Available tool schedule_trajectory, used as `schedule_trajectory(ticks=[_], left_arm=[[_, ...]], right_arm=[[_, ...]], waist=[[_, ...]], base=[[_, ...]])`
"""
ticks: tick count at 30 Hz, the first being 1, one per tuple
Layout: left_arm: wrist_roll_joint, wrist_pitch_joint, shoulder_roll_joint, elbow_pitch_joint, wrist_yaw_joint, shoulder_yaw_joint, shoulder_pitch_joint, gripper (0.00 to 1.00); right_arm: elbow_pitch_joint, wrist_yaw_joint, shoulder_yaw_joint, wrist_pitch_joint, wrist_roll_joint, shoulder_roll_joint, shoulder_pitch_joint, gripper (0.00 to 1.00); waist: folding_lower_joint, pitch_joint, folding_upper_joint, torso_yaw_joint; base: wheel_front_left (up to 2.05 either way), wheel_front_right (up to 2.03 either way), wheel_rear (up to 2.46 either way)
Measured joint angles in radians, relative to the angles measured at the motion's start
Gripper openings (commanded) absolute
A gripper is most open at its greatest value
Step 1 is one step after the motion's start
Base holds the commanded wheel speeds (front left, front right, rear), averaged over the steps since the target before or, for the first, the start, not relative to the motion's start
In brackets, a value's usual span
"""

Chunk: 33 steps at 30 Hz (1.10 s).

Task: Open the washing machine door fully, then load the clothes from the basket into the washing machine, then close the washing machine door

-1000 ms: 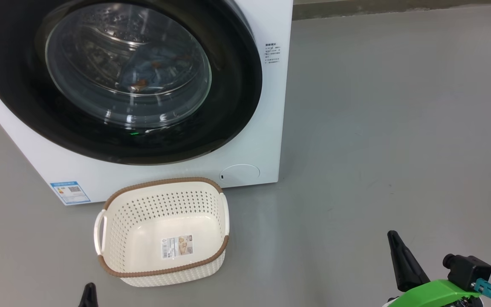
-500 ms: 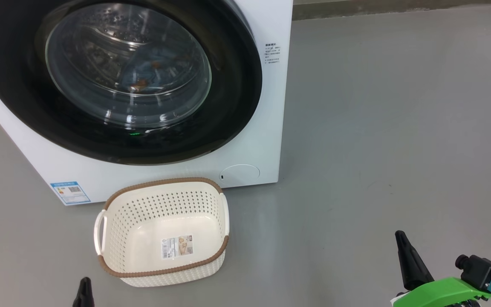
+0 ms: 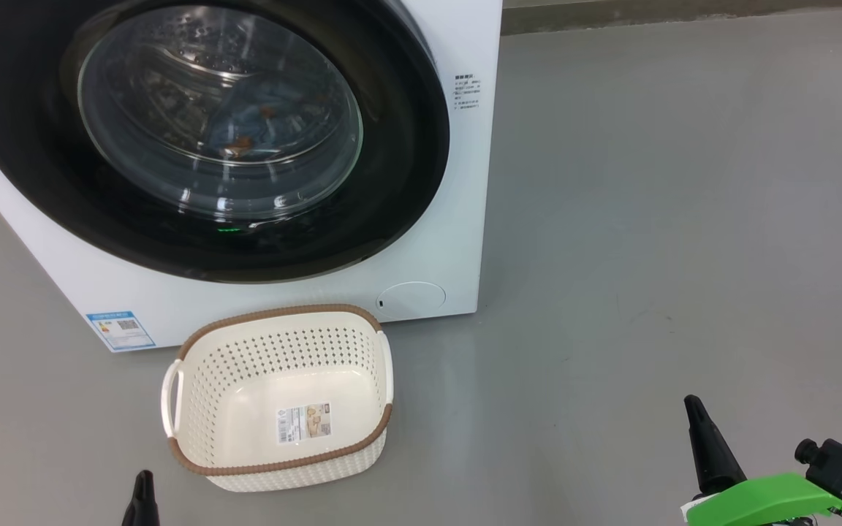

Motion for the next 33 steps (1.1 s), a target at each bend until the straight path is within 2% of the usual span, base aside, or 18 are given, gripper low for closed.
schedule_trajectory(ticks=[33], left_arm=[[-0.352,0.093,0.007,0.044,-0.010,0.019,-0.069,0.00]], right_arm=[[-0.010,-0.001,-0.036,0.094,0.360,0.000,-0.004,0.00]], waist=[[0.0000,-0.001,-0.0001,0.000]], base=[[0.00,0.00,0.00]])
